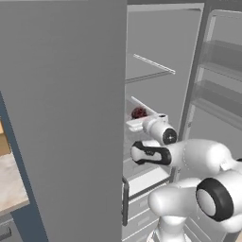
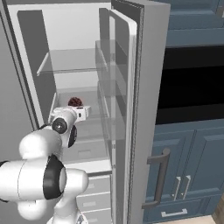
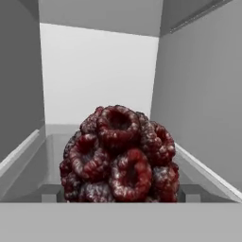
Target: Take the donut and cake from the fridge and place them on the empty tray on the dining counter.
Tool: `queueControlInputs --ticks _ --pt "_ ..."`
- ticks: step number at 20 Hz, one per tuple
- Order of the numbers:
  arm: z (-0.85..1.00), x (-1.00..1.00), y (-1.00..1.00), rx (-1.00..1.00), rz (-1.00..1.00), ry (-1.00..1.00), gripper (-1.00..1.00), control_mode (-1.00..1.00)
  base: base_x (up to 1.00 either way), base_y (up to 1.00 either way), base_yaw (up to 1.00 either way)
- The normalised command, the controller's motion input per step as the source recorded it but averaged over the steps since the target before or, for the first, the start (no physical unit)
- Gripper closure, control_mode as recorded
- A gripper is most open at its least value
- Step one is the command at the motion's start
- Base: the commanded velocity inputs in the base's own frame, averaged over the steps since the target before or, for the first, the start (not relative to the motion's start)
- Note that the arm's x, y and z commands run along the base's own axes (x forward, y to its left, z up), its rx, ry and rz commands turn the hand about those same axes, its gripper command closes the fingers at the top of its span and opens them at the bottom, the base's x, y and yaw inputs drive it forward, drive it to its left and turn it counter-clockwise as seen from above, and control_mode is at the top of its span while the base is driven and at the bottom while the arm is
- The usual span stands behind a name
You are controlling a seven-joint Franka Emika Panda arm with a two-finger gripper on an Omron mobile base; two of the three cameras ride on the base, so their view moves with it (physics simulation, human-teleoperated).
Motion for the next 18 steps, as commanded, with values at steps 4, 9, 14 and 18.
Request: queueControlInputs --ticks 4,9,14,18 --pt "0.73 -0.63 -0.09 0.12 -0.06 -0.09 1.0 -1.0 0.0 0.0 0.0" --pt "0.32 -0.9 -0.13 0.06 -0.03 0.09 1.0 -1.0 0.0 0.0 0.0" --pt "0.23 -0.85 -0.12 0.0 -0.02 0.28 1.0 -1.0 0.0 0.0 0.0" --pt "0.3 -0.72 -0.04 0.0 -0.03 0.3 1.0 -1.0 0.0 0.0 0.0"
